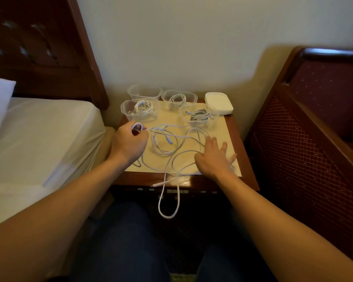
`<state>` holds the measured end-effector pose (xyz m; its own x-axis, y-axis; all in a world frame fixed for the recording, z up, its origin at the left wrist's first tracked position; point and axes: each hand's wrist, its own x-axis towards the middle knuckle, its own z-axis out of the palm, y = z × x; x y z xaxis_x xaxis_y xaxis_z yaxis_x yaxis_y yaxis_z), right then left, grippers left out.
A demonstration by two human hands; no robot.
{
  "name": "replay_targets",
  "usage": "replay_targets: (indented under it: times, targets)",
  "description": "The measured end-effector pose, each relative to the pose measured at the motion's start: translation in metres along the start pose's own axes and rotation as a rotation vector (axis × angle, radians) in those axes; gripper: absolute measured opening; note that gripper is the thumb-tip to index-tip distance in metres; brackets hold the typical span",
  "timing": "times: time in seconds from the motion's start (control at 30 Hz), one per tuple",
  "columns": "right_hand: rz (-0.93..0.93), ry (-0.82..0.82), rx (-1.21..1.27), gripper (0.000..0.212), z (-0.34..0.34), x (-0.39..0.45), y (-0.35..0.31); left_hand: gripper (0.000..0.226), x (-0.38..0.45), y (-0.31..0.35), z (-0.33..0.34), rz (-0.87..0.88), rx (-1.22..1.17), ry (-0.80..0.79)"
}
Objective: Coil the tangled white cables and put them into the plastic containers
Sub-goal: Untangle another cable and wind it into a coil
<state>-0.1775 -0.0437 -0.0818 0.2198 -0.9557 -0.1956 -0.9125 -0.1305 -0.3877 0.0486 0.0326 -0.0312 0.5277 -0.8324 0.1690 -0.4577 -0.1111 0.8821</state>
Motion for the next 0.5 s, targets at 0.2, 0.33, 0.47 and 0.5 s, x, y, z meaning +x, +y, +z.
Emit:
replay_targets:
  times: [0.2,0.33,0.47,0.5]
  targets:
    - [-0.529,0.118,-0.236,0.081,0.011,-0.029,-0.028,0.028,0.002,0.003,0.012,0.028,-0.033,0.026]
    - [-0.403,-0.097,-0.397,0.062,0.033,-0.024,-0.007,0.015,0.004,0.009,0.002,-0.001,-0.069,0.228]
    - [-0.301,-0.122,-0.339,0.057,0.033,-0.016,0.006,0.013,0.006,0.01,-0.015,0.005,-0.105,0.375]
    - [-0.256,-0.111,-0.308,0.057,0.029,-0.013,0.007,0.011,0.006,0.01,-0.019,0.008,-0.131,0.432]
